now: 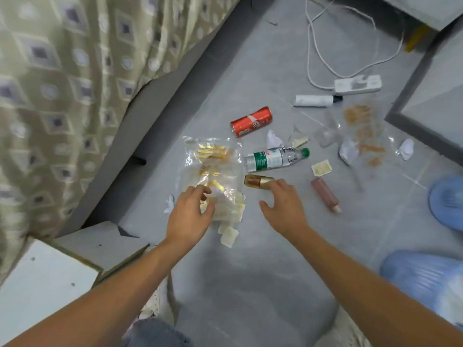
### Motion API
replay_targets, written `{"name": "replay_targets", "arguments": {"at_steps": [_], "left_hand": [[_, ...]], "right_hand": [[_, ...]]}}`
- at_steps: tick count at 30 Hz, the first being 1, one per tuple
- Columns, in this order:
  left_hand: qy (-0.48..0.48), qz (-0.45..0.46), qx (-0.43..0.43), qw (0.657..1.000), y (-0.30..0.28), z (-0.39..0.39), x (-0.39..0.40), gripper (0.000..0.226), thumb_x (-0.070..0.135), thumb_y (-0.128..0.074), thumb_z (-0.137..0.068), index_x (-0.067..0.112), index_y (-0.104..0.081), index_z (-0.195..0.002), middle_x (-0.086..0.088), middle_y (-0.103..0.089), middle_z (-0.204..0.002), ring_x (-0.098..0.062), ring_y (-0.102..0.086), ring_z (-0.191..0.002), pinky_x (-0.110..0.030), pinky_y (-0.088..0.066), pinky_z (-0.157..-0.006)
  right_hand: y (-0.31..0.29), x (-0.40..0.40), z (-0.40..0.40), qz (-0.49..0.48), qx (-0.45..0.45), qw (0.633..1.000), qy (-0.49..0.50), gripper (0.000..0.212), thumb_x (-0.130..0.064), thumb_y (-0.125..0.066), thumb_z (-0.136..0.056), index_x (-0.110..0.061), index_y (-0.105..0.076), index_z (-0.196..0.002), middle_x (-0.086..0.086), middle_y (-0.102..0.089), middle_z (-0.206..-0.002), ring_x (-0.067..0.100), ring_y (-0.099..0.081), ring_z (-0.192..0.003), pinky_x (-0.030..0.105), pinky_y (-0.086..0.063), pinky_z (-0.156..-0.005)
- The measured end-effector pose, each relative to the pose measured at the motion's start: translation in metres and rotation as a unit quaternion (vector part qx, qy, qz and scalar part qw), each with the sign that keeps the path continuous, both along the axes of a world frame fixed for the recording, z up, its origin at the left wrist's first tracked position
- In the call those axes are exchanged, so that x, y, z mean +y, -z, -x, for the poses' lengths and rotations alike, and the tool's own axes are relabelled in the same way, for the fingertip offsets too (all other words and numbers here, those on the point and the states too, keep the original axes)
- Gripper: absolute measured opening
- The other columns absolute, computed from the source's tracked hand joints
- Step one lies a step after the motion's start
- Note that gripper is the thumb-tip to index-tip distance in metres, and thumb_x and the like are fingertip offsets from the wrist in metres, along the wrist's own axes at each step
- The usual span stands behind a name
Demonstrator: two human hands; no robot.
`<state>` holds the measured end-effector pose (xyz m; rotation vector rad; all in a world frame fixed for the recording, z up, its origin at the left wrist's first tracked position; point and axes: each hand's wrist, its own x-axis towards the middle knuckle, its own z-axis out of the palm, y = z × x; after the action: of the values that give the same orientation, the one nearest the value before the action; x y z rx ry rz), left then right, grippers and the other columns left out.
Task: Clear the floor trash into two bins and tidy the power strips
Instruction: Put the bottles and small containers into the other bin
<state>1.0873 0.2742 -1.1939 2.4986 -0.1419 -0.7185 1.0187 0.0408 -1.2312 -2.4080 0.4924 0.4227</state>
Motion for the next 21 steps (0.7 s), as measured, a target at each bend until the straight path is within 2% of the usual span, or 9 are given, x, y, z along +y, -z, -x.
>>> {"name": "replay_targets", "arguments": {"at_steps": [4, 10, 13, 17, 21], "left_hand": [[0.053, -0.004, -0.006, 0.999, 0.053, -0.047, -0.006, 0.033, 0.031, -0.061, -0.095, 0.027, -0.058, -0.128, 0.005, -0.059, -0.123, -0.019, -0.054, -0.116, -0.036, -0.050, -0.087], [0.205, 0.030, -0.083, 0.975, 0.113, -0.108, -0.115, 0.051, 0.040, -0.064, -0.094, 0.023, -0.051, -0.140, 0.000, -0.054, -0.136, -0.023, -0.045, -0.129, -0.044, -0.046, -0.102], [0.298, 0.027, -0.113, 0.947, 0.131, -0.111, -0.178, 0.059, 0.046, -0.066, -0.091, 0.021, -0.050, -0.141, -0.004, -0.052, -0.133, -0.028, -0.045, -0.126, -0.046, -0.045, -0.099], [0.384, -0.024, -0.134, 0.913, 0.151, -0.092, -0.238, 0.063, 0.053, -0.068, -0.086, 0.016, -0.051, -0.135, -0.007, -0.048, -0.127, -0.029, -0.045, -0.120, -0.043, -0.043, -0.089], [0.401, -0.116, -0.173, 0.892, 0.163, -0.077, -0.266, 0.055, 0.037, -0.071, -0.084, 0.014, -0.050, -0.129, -0.011, -0.043, -0.129, -0.032, -0.042, -0.119, -0.044, -0.042, -0.088]], "right_hand": [[0.061, 0.000, -0.027, 0.050, 0.042, 0.998, -0.012, 0.043, -0.018, -0.071, -0.087, -0.017, -0.060, -0.128, 0.005, -0.055, -0.126, 0.030, -0.049, -0.115, 0.041, -0.052, -0.084], [0.123, -0.009, -0.034, 0.106, 0.061, 0.992, -0.037, 0.043, -0.020, -0.069, -0.087, -0.019, -0.056, -0.128, 0.005, -0.054, -0.126, 0.031, -0.048, -0.113, 0.042, -0.052, -0.080], [0.140, -0.015, -0.026, 0.105, 0.044, 0.993, -0.019, 0.041, -0.017, -0.065, -0.087, -0.016, -0.055, -0.127, 0.007, -0.051, -0.122, 0.032, -0.047, -0.109, 0.045, -0.052, -0.075], [0.153, -0.028, -0.011, 0.072, 0.046, 0.996, -0.003, 0.051, -0.013, -0.065, -0.085, -0.017, -0.050, -0.134, 0.008, -0.051, -0.128, 0.031, -0.047, -0.114, 0.048, -0.052, -0.083], [0.148, -0.043, 0.004, 0.006, 0.030, 0.999, 0.043, 0.048, -0.011, -0.066, -0.082, -0.015, -0.054, -0.128, 0.009, -0.052, -0.127, 0.033, -0.053, -0.114, 0.048, -0.051, -0.087]]}}
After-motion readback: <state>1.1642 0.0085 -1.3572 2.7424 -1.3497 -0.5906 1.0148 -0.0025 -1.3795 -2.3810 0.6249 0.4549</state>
